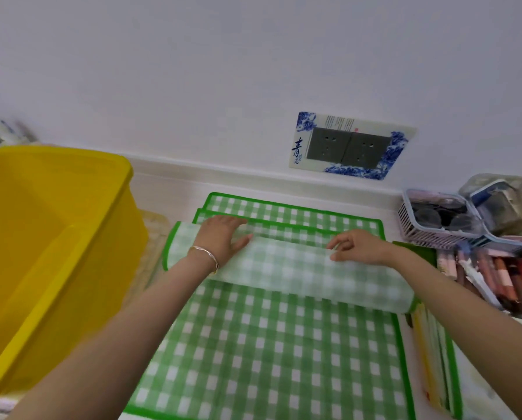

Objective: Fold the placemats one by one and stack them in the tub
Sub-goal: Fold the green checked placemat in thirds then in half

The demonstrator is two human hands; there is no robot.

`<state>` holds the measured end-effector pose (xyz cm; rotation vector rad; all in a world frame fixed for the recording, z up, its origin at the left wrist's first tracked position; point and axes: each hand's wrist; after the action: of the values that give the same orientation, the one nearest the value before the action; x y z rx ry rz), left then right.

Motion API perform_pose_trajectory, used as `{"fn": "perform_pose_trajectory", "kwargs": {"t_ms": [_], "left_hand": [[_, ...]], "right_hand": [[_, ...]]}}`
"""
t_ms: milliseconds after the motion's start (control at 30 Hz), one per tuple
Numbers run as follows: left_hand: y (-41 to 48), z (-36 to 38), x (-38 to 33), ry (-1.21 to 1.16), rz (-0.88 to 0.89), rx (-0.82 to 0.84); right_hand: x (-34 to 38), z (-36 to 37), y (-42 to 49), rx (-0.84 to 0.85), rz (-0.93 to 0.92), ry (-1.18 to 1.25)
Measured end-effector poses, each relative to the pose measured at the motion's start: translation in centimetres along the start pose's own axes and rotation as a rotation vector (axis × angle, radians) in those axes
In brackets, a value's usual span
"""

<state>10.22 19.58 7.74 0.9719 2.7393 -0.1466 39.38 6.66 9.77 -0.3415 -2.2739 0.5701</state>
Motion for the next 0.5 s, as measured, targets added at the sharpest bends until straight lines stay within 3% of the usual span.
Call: {"fn": "perform_pose_trajectory", "kwargs": {"t_ms": [200, 500], "left_hand": [[-0.9, 5.0, -2.0, -0.005, -0.014, 0.099], [-0.6, 10.3, -3.6, 0.043, -0.105, 0.175]], "right_hand": [[-1.5, 0.1, 5.7, -0.206, -0.048, -0.133], [-4.2, 1.5, 9.6, -0.363, -0.049, -0.209]]}}
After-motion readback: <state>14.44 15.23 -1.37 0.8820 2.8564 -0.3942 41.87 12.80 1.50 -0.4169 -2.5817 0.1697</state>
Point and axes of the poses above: each hand's wrist, its own y-axis towards the middle knuckle, its own z-axis out of the palm, x = y × z, and after that the axes turned 1 degree about -z, right-handed
